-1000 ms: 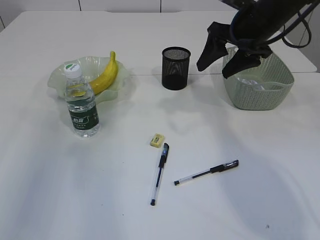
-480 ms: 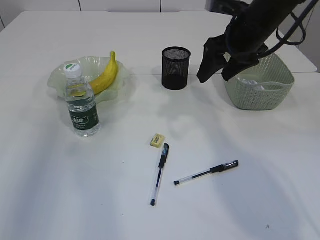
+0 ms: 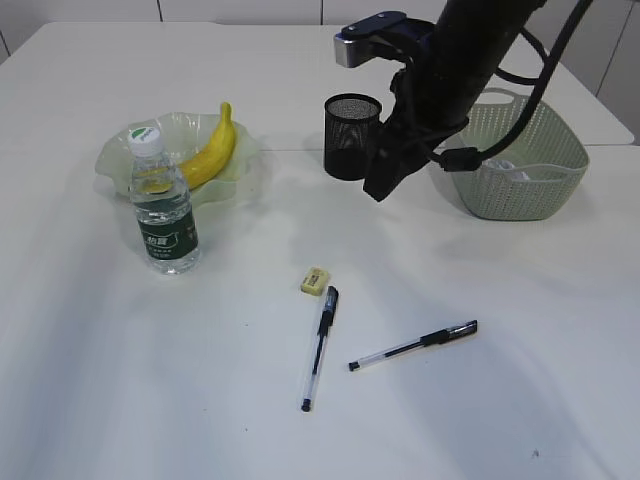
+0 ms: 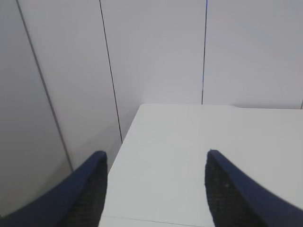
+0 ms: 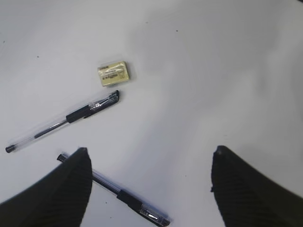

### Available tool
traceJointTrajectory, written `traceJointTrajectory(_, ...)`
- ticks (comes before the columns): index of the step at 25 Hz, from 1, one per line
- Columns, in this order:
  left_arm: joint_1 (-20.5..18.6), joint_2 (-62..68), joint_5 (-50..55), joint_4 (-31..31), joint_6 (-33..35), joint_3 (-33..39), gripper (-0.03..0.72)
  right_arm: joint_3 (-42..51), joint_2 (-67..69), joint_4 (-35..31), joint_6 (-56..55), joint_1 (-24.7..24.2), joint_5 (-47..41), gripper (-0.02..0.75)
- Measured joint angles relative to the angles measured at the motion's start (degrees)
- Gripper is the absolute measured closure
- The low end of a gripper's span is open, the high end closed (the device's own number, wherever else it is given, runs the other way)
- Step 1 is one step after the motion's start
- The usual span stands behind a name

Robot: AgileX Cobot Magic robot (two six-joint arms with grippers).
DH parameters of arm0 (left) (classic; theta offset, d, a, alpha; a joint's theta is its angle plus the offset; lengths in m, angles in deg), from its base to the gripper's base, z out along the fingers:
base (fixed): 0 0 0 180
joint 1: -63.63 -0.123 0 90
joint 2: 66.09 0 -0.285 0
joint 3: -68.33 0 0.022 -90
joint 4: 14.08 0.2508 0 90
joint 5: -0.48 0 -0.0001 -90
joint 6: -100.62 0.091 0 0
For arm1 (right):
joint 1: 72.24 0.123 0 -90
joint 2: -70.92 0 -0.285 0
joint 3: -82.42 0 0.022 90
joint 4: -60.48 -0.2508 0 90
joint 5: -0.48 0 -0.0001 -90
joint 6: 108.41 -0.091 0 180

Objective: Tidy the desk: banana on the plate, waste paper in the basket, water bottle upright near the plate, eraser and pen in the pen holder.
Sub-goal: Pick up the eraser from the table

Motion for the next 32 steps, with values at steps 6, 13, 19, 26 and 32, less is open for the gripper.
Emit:
traceJointTrajectory(6, 0.0, 0.0, 0.0, 0.0, 0.0, 3.0, 0.236, 0.0, 0.0, 0.1, 8.0, 3.2, 0.5, 0.153)
traceJointTrajectory(13, 0.0, 0.0, -0.2, 0.0, 0.0, 5.8, 0.236, -0.1, 2.9, -0.7, 14.3, 4.1, 4.3, 0.153)
traceJointTrajectory(19, 0.0, 0.0, -0.4, 0.0, 0.0, 6.0, 0.236, -0.1, 4.0, -6.1, 19.1, 4.1, 10.8, 0.153)
traceJointTrajectory(26, 0.0, 0.0, -0.4, 0.0, 0.0, 6.0, 0.236, -0.1, 6.2, -7.4, 25.1, 4.1, 12.3, 0.153)
traceJointTrajectory(32, 0.0, 0.0, -0.4, 0.0, 0.0, 6.0, 0.236, -0.1, 9.5, -7.3, 25.5, 4.1, 10.3, 0.153)
